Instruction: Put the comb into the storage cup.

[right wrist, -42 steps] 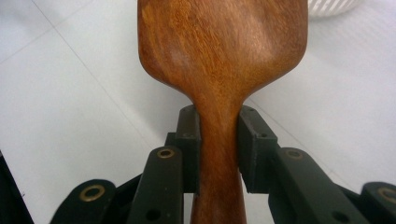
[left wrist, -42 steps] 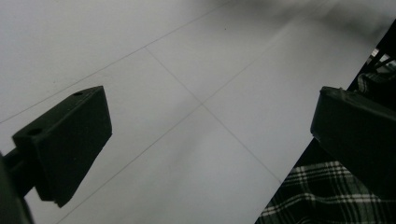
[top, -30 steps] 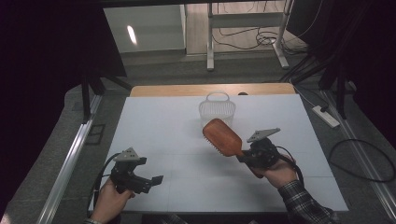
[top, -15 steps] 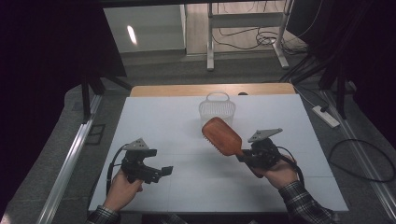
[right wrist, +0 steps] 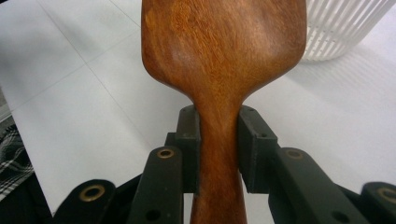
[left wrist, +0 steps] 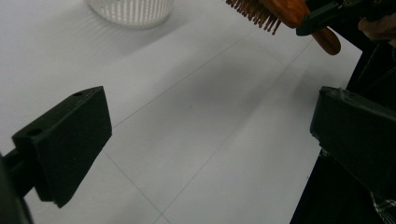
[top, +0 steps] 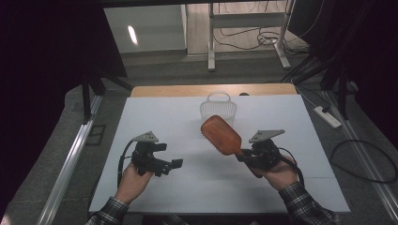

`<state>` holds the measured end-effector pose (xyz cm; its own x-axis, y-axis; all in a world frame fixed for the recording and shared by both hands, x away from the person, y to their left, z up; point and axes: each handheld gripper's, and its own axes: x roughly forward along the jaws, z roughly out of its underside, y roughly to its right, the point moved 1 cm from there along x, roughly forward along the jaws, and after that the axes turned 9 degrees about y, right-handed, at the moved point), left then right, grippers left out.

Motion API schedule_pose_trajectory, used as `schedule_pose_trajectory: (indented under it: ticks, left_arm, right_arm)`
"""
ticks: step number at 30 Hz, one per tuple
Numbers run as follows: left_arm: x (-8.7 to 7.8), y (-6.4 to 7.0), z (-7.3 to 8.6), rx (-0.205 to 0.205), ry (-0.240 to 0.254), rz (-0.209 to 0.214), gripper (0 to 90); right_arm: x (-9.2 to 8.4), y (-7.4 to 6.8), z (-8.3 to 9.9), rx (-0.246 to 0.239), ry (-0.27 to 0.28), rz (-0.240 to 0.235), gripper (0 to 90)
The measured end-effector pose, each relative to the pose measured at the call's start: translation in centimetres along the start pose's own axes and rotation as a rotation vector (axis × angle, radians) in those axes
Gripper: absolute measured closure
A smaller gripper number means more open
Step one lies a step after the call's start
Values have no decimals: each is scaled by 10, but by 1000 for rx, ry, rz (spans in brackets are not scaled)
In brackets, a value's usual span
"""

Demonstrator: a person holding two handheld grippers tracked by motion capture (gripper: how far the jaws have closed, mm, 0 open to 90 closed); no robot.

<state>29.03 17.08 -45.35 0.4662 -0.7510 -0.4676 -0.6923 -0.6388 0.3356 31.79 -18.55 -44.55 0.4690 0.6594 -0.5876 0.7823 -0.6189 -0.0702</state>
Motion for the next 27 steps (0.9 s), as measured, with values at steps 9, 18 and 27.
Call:
schedule_pose_trajectory:
  ticks: [9,18,27]
  left_arm:
    - [14,4,-12,-8,2,7,0]
    - [26,6,-21,-22,2,37,0]
    - [33,2,-27,-66,22,85,0]
  right_arm:
    - [0,-4,-2,-5,22,-6,721]
    - [-1,-7,-3,-12,36,-16,721]
    - [0,-12,-5,-18,52,-28,721]
